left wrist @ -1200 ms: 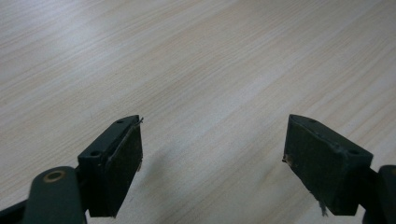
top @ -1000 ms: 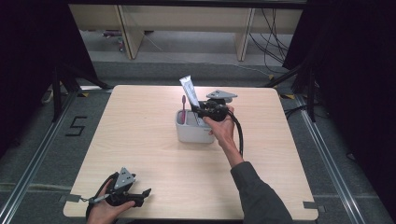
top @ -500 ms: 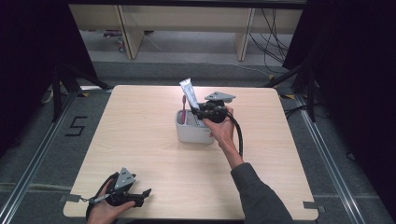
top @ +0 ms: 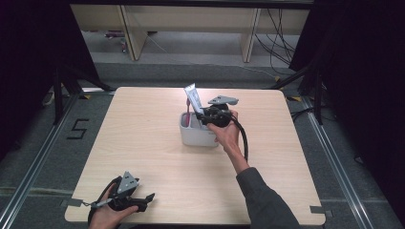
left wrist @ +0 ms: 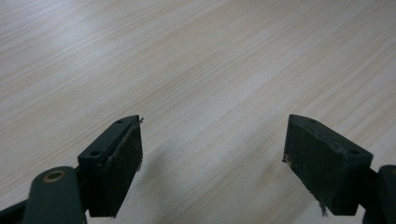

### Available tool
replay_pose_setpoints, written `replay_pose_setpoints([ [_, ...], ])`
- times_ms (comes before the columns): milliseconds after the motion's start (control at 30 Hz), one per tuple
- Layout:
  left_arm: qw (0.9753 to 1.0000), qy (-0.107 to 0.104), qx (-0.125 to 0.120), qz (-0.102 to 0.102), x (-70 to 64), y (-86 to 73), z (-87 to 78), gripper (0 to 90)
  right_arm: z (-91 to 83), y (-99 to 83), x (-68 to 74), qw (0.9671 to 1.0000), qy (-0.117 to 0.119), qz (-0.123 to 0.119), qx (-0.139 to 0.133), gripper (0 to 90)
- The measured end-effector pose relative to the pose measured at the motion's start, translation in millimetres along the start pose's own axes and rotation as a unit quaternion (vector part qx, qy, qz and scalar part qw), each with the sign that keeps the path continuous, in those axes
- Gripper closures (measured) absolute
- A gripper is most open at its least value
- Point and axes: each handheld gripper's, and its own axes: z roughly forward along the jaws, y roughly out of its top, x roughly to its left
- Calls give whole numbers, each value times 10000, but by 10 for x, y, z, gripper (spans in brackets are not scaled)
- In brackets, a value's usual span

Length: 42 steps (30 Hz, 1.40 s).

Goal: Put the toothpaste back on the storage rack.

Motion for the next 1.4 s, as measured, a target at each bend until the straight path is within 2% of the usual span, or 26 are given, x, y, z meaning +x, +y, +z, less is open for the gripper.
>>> replay_pose_setpoints([
  [67, 10000, -5, -19, -26, -4, 0, 1, 188, -3, -1, 1, 9999, -73, -51, 95, 694],
  [100, 9998, -42, -116, -149, -23, -2, 12, 188, -5, -4, 7, 9999, -67, -49, 146, 693],
  [200, 9998, -53, -114, -165, -23, -3, 13, 188, -8, -16, 32, 9996, -89, -23, 259, 692],
  [233, 9997, -96, -108, -206, -30, -5, 15, 188, -4, -19, 25, 9994, -119, -139, 306, 691],
  [267, 9998, -107, -49, -149, -23, -5, 9, 188, -1, -31, 43, 9991, -145, -77, 381, 690],
  [300, 9999, -116, 34, -55, -11, -4, -1, 188, 0, -34, 32, 9991, -137, -171, 373, 689],
  [333, 9997, -122, -82, -173, -28, -4, 16, 188, -3, -41, 50, 9989, -135, -114, 425, 688],
  [400, 9998, -32, -105, -136, -15, -1, 9, 188, -11, -41, 112, 9971, -180, -257, 691, 647],
  [433, 9998, -28, -143, -122, -10, -4, 11, 188, -36, -32, 155, 9961, -245, -294, 799, 669],
  [467, 9999, -10, -85, -128, -8, 2, 2, 188, -58, -16, 141, 9966, -206, -555, 565, 668],
  [500, 9999, -10, -104, -130, -6, 1, 4, 188, -80, 0, 178, 9980, -203, -391, 456, 661],
  [533, 9999, -10, -104, -130, -6, 1, 4, 189, -113, 39, 184, 9964, -220, -643, 501, 650],
  [567, 9998, -11, -128, -122, -9, -2, 7, 188, -135, 50, 231, 9968, -281, -519, 538, 642],
  [667, 9999, -7, -90, -103, -13, 0, 0, 188, -193, 65, 273, 9960, -258, -582, 628, 602],
  [700, 9999, -11, -102, -93, -10, -2, 2, 188, -190, 62, 262, 9960, -224, -674, 534, 590],
  [767, 9998, -11, -125, -127, -13, -2, 5, 188, -218, 55, 260, 9969, -214, -522, 540, 573],
  [833, 9999, -7, -92, -87, -5, 0, -3, 188, -246, 51, 225, 9967, -197, -661, 437, 549],
  [867, 9999, -6, -99, -89, -4, 0, -2, 188, -277, 50, 237, 9976, -211, -443, 489, 534],
  [900, 9999, 3, -84, -84, -4, 1, -2, 188, -283, 48, 224, 9977, -126, -483, 448, 532],
  [967, 9998, -10, -126, -127, -11, -1, 4, 188, -333, 43, 219, 9981, -132, -439, 423, 522],
  [1000, 9998, -8, -134, -123, -12, -3, 6, 188, -348, 35, 226, 9987, -138, -334, 360, 515],
  [1167, 9999, 1, -109, -122, -13, -1, 6, 188, -466, 13, 194, 9987, -106, -383, 318, 482],
  [1233, 9998, -5, -122, -130, -12, -1, 8, 188, -504, -11, 194, 9990, -126, -286, 308, 466],
  [1333, 9998, -2, -121, -133, -11, -3, 8, 188, -542, -55, 156, 9990, -136, -352, 234, 455],
  [1367, 9998, 1, -133, -142, -11, -4, 9, 188, -545, -70, 162, 9994, -79, -262, 228, 451],
  [1400, 9998, -1, -128, -138, -10, -3, 8, 189, -569, -83, 155, 9992, -143, -269, 262, 447],
])
